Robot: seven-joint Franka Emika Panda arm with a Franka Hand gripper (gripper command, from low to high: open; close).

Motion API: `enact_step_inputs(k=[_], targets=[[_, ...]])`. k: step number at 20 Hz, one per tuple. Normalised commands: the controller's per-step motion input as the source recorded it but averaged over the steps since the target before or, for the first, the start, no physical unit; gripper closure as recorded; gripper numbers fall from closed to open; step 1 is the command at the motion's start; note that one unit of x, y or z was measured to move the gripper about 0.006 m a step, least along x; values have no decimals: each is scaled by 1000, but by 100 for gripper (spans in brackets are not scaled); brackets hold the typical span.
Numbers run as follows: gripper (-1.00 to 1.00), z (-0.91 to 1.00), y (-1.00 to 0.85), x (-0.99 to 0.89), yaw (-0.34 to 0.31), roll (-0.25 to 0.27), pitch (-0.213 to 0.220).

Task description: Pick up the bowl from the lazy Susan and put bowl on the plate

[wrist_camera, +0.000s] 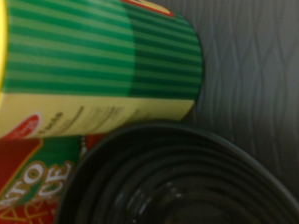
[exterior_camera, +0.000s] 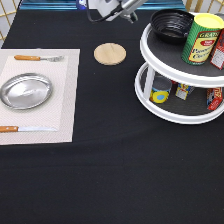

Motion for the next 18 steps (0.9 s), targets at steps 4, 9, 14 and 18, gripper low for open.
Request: enact_step_inputs(k=[4,9,14,18], targets=[[-100,-146,86,-49,-118,-111,0],[-100,-31,23,-104,-84,-117,0],[-100,-73,218,-206,-44,-183,-4],[-100,-238,319,-337,0,-228,-41]])
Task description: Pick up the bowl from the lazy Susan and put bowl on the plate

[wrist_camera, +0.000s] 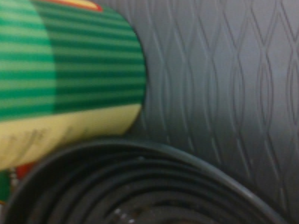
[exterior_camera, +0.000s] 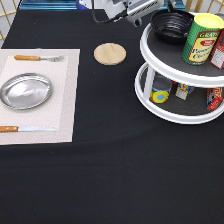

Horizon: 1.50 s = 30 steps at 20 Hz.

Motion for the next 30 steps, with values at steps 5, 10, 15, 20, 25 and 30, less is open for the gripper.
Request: enact_step_inputs(k=[5,10,15,20,25,30], targets=[[-100,-85,240,-218,22,-210,-24],[-100,-17,29,-97,5,-169,0],[100,-27,3,-44,1,-141,0],[100,0,93,0,16,-117,0],[100,65,165,0,31,-81,0],[100,56,91,0,19,-56,0]])
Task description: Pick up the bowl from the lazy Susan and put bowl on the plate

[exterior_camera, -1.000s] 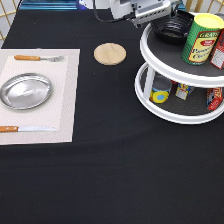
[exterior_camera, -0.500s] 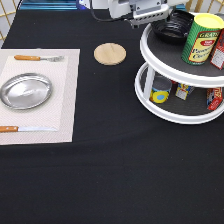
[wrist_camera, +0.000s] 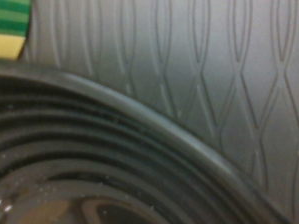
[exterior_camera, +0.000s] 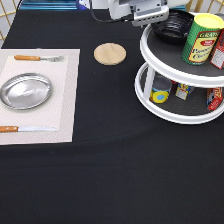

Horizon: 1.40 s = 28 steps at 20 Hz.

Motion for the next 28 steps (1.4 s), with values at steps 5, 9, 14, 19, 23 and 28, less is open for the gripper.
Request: enact_step_inputs(k=[5,9,14,19,23,28], targets=[[100,97,3,-1,1,-46,-1],[100,315,-45,0,0,-49,0],[100,780,-326,1,0,-36,0],[100,498,-642,0,-8,-5,-7],[100,120,-829,24,-37,-7,-3],[100,0,-832,145,-67,0,-3]])
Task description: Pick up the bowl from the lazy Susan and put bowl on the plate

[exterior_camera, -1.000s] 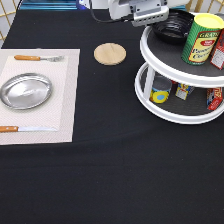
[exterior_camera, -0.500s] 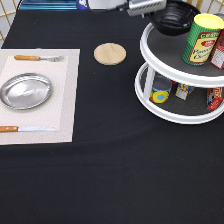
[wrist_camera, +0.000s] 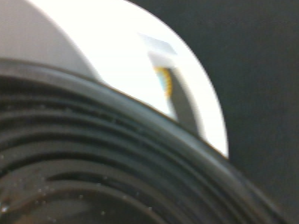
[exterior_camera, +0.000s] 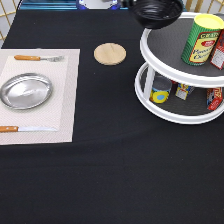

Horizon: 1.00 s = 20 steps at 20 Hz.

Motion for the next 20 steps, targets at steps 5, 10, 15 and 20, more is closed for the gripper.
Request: enact_step_inputs(k=[5,10,15,20], targets=[[100,99,-846,388,-44,0,-24],[100,170,-841,429,-43,0,-13],[100,120,-673,391,-101,0,-21],[100,70,-553,338,-146,0,-16]])
